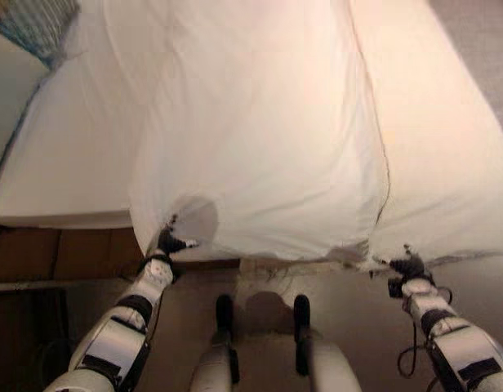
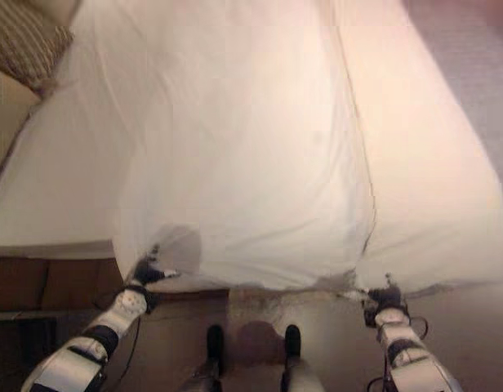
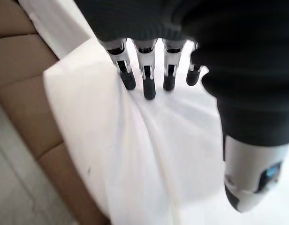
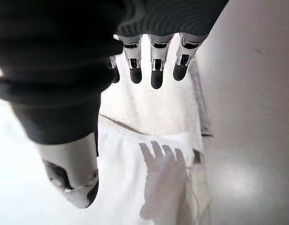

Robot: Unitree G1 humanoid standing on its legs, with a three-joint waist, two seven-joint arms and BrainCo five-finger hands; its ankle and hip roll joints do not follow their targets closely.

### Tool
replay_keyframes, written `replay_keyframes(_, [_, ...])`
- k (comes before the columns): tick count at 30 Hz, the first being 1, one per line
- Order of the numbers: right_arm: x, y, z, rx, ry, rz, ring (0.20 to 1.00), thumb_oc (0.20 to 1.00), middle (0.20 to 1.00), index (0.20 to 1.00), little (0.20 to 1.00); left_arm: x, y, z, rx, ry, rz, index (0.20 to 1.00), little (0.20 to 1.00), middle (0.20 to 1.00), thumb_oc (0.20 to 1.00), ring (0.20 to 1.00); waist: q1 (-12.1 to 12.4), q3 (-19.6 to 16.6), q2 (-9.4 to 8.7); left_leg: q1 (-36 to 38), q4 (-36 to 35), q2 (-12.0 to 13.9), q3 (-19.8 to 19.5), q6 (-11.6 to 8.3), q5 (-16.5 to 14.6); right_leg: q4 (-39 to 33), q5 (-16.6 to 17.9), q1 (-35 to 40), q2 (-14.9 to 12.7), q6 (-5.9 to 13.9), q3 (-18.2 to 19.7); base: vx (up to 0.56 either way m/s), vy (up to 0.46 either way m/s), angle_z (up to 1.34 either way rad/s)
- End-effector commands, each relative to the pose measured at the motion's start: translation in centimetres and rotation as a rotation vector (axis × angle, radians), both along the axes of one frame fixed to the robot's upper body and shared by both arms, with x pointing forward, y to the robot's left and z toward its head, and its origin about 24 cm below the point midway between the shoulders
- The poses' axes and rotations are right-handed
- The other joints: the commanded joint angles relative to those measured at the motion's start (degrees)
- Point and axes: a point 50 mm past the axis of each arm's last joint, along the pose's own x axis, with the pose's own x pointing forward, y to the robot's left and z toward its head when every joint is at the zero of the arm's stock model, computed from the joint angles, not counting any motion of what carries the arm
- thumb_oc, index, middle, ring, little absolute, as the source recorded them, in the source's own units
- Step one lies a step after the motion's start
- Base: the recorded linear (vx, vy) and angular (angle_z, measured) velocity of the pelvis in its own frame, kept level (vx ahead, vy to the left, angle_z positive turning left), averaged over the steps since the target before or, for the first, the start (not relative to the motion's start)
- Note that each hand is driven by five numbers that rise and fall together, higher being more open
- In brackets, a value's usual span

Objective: Make the bed

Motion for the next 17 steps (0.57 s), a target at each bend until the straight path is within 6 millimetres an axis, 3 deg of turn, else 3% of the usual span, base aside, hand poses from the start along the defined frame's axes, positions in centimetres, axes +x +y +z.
replay_keyframes(1, [-0.3, -0.4, 0.0, 0.001, -0.012, -0.011, 1.000, 1.000, 1.000, 1.000, 1.000, -4.5, 2.2, -3.5, 0.072, 0.229, 0.039, 1.000, 1.000, 1.000, 1.000, 1.000, 2.6, -0.5, -1.34, -1.8, 2.7, -1.2, -0.3, 0.43, -1.3, -0.7, 5.6, -2.5, -3.5, 4.10, 1.8, 0.09, 0.020, 0.12])
replay_keyframes(3, [-1.7, 1.2, -1.7, 0.060, 0.024, 0.011, 1.000, 1.000, 1.000, 1.000, 1.000, -6.5, 1.2, -5.2, 0.047, 0.306, 0.017, 1.000, 1.000, 1.000, 1.000, 1.000, 2.4, -2.5, -1.21, 0.3, 2.3, -1.1, -0.3, 0.51, -1.7, -1.1, 5.4, -0.7, -3.3, 4.22, 1.9, 0.11, 0.032, 0.01])
replay_keyframes(4, [-3.4, 2.2, -3.1, 0.115, 0.058, -0.006, 1.000, 1.000, 1.000, 1.000, 1.000, -8.2, 0.9, -6.3, -0.010, 0.346, 0.057, 1.000, 1.000, 1.000, 1.000, 1.000, 2.3, -4.6, -1.25, 2.4, 1.4, -0.8, 0.0, 0.52, -1.9, -1.9, 5.1, 1.3, -3.2, 4.22, 2.0, 0.12, 0.028, -0.02])
replay_keyframes(5, [-3.4, 2.2, -3.1, 0.115, 0.058, -0.006, 1.000, 1.000, 1.000, 1.000, 1.000, -8.2, 0.9, -6.3, -0.010, 0.346, 0.057, 1.000, 1.000, 1.000, 1.000, 1.000, 2.3, -4.5, -1.25, 2.5, 1.4, -0.8, 0.0, 0.52, -1.9, -2.0, 5.1, 1.4, -3.2, 4.22, 2.0, 0.13, 0.016, -0.04])
replay_keyframes(10, [-7.7, 4.6, -6.3, 0.162, 0.246, 0.073, 1.000, 1.000, 1.000, 1.000, 1.000, -10.5, -2.9, -8.4, -0.118, 0.437, -0.052, 1.000, 1.000, 1.000, 1.000, 1.000, 2.6, -8.7, -0.89, 7.0, 2.4, -1.2, -0.2, 1.45, -4.4, -2.9, 4.2, 6.8, -3.8, 4.36, 1.6, 0.08, 0.028, 0.02])
replay_keyframes(11, [-7.7, 4.6, -6.3, 0.162, 0.246, 0.073, 1.000, 1.000, 1.000, 1.000, 1.000, -10.5, -2.9, -8.4, -0.118, 0.437, -0.052, 1.000, 1.000, 1.000, 1.000, 1.000, 2.6, -8.7, -0.89, 7.0, 2.4, -1.2, -0.2, 1.45, -4.4, -2.9, 4.2, 6.8, -3.8, 4.36, 1.6, 0.09, 0.051, 0.07])
replay_keyframes(12, [-8.6, 5.8, -7.0, 0.160, 0.316, 0.165, 1.000, 1.000, 1.000, 1.000, 1.000, -10.9, -4.2, -8.8, -0.139, 0.470, -0.110, 1.000, 1.000, 1.000, 1.000, 1.000, 2.8, -10.1, -0.73, 8.4, 2.5, -1.4, -0.1, 1.68, -5.1, -3.0, 4.0, 8.2, -4.1, 4.56, 1.5, 0.05, 0.028, 0.01])
replay_keyframes(13, [-8.6, 5.8, -7.0, 0.160, 0.317, 0.166, 1.000, 1.000, 1.000, 1.000, 1.000, -10.9, -4.2, -8.8, -0.139, 0.470, -0.110, 1.000, 1.000, 1.000, 1.000, 1.000, 2.8, -10.1, -0.73, 8.5, 2.5, -1.4, -0.1, 1.68, -5.1, -3.0, 4.0, 8.2, -4.1, 4.57, 1.5, 0.07, 0.049, -0.01])
replay_keyframes(14, [-9.1, 7.1, -7.5, 0.128, 0.385, 0.314, 1.000, 1.000, 1.000, 1.000, 1.000, -11.2, -5.1, -9.1, -0.155, 0.493, -0.158, 1.000, 1.000, 1.000, 1.000, 1.000, 3.0, -11.1, -0.67, 9.5, 2.5, -1.4, -0.2, 1.85, -5.8, -2.9, 3.5, 9.0, -4.4, 4.63, 1.5, 0.00, 0.000, 0.00])
replay_keyframes(15, [-9.1, 7.1, -7.5, 0.128, 0.385, 0.315, 1.000, 1.000, 1.000, 1.000, 1.000, -11.2, -5.1, -9.1, -0.155, 0.493, -0.158, 1.000, 1.000, 1.000, 1.000, 1.000, 3.0, -11.1, -0.67, 9.5, 2.5, -1.4, -0.2, 1.85, -5.8, -2.9, 3.4, 9.1, -4.4, 4.63, 1.5, 0.00, 0.000, 0.00])
replay_keyframes(17, [-9.2, 8.7, -7.8, 0.061, 0.436, 0.517, 1.000, 1.000, 1.000, 1.000, 1.000, -11.0, -6.2, -9.1, -0.165, 0.500, -0.223, 1.000, 1.000, 1.000, 1.000, 1.000, 3.3, -11.5, -0.78, 10.1, 2.8, -1.6, -0.7, 1.91, -6.1, -2.6, 2.8, 10.1, -4.7, 4.53, 1.0, 0.00, 0.000, 0.00])
